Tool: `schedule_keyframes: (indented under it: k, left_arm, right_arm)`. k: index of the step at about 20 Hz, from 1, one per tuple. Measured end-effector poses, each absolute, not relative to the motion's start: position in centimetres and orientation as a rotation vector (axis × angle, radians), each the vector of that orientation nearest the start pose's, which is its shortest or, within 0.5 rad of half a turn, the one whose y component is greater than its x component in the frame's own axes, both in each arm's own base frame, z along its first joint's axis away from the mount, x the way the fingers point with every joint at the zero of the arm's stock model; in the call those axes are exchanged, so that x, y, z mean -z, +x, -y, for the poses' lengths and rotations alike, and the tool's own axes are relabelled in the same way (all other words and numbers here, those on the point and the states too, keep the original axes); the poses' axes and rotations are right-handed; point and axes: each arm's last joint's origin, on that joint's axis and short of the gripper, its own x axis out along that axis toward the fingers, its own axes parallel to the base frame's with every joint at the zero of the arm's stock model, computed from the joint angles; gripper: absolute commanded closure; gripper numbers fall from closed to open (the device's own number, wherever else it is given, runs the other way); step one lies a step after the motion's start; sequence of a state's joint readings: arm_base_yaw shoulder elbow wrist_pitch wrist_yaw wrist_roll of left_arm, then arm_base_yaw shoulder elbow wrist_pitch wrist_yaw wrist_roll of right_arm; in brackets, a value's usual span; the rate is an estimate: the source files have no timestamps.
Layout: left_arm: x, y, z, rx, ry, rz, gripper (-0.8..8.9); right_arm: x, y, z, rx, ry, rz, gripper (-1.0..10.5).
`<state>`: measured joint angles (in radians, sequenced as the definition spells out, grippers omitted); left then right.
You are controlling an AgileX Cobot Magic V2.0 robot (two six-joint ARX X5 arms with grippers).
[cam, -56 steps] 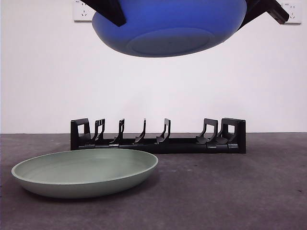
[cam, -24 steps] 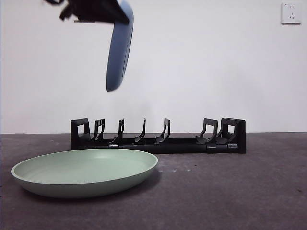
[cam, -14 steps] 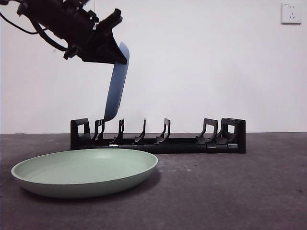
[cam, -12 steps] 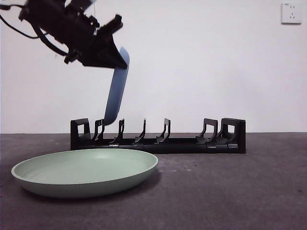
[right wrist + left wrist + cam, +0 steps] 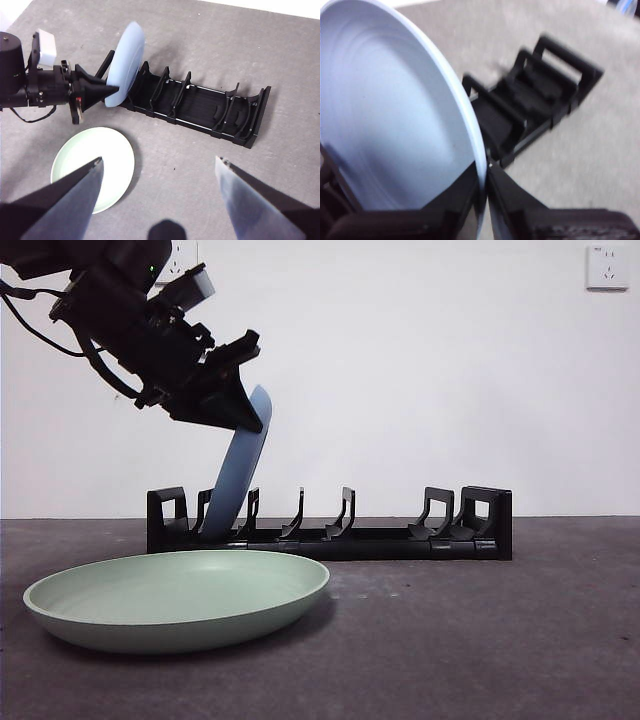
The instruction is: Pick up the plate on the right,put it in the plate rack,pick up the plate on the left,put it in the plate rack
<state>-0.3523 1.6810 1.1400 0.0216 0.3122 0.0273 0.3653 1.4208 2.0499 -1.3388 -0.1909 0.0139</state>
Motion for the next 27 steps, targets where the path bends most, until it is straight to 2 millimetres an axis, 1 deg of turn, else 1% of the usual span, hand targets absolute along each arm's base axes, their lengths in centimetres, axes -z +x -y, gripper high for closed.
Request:
schedule_keyframes:
  k: [4,6,7,9,10,16,18,21,24,27]
  left_arm:
    - [-24.2,34.6,13.7,0.665,0.089,-0.525,8.22]
    - [-24.2,34.5,13.7,0.668,0.096,-0.528,8.04]
    - [-24.2,34.5,13.7,0.668,0.097,-0.528,7.55]
    - [-24.1,34.5,13.7,0.654,0.102,-0.536,6.05]
    - [-24.0,34.5,13.6,0.652,0.102,-0.543,5.84]
    - [-24.0,34.1,13.4,0.651,0.106,-0.584,5.84]
    - [-25.1,33.4,13.1,0.651,0.106,-0.579,5.84]
    - [-28.4,31.4,12.4,0.652,0.105,-0.521,5.84]
    - [-31.9,28.4,11.3,0.653,0.106,-0.469,5.84]
    - [-35.0,24.1,9.7,0.661,0.139,-0.444,5.84]
  right_arm:
    - [-49.4,20.2,-8.3,-0.528,-0.051,-0.724,5.7]
    - [-49.2,20.4,-8.4,-0.527,-0.053,-0.729,5.7]
    - [-49.2,20.5,-8.4,-0.528,-0.054,-0.731,5.7]
    - [-49.2,20.5,-8.4,-0.527,-0.054,-0.733,5.7]
    - [-49.2,20.5,-8.4,-0.527,-0.054,-0.733,5.7]
    - [-49.1,20.5,-8.4,-0.527,-0.054,-0.741,5.7]
    - [-49.1,20.5,-8.4,-0.527,-0.054,-0.741,5.7]
    - [-49.1,20.5,-8.4,-0.527,-0.054,-0.741,5.7]
    - [-48.7,21.2,-8.7,-0.543,-0.049,-0.760,5.7]
    - [-47.4,23.2,-9.9,-0.624,-0.019,-0.829,5.7]
